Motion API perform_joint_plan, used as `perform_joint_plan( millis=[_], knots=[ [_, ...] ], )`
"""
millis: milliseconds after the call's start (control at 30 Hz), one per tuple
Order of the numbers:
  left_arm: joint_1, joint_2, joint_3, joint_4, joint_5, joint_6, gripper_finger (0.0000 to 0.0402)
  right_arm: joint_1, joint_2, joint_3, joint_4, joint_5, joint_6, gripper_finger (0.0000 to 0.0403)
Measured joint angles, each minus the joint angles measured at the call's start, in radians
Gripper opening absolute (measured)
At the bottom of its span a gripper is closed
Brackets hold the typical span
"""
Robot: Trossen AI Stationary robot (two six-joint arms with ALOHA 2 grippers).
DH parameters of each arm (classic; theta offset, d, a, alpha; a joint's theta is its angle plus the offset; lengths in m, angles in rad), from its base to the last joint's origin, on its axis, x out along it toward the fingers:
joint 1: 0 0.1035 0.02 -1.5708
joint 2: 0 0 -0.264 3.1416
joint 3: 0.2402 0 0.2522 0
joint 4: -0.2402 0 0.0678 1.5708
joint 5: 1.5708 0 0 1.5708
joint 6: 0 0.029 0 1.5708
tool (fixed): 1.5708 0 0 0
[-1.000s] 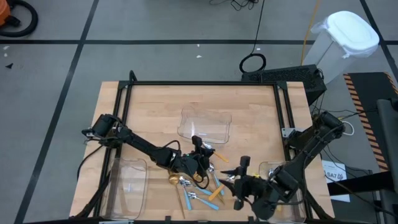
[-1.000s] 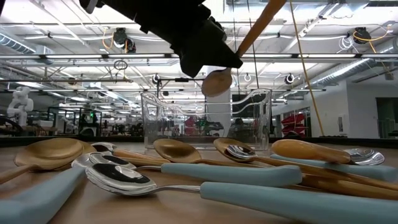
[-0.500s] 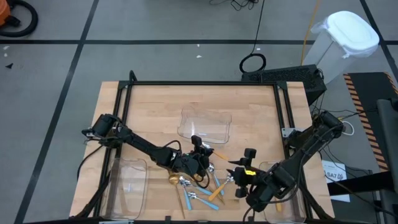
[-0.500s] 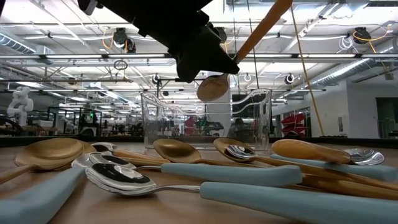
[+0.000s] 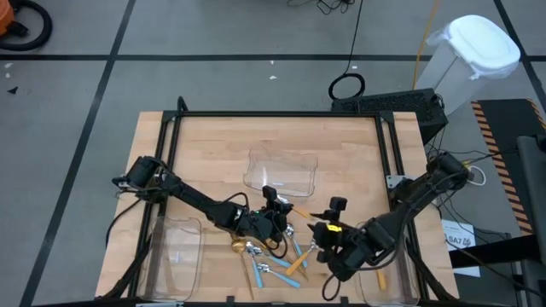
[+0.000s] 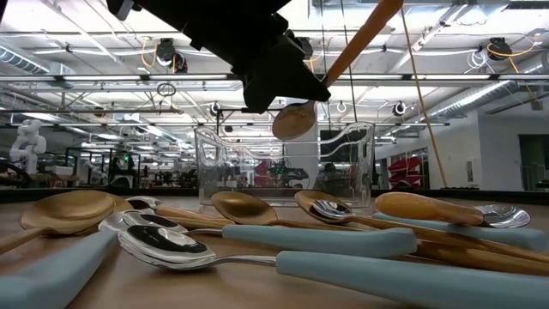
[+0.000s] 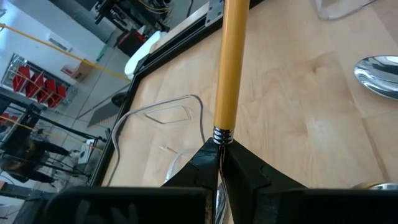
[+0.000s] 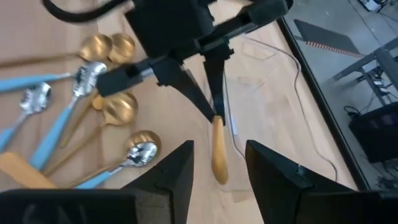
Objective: Sort silverware by color (type)
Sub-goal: Put the yellow spoon into the bottom right transparent bin
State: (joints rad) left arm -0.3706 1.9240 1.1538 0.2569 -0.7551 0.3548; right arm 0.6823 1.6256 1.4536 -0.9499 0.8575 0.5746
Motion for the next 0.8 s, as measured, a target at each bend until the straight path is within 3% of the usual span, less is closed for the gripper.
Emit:
perform_joint_plan(
  millis=[433, 800],
  knots=[
    [-0.002, 0.0, 0.0, 0.007, 0.0, 0.002, 0.0026, -0.034, 0.038, 0.0, -0.013, -0.05, -0.015, 0.0095],
    [-0.038, 0.0, 0.063, -0.052, 0.001, 0.017, 0.0026, -0.002, 0.038, 0.0, 0.002, -0.044, -0.022, 0.0128]
  ],
)
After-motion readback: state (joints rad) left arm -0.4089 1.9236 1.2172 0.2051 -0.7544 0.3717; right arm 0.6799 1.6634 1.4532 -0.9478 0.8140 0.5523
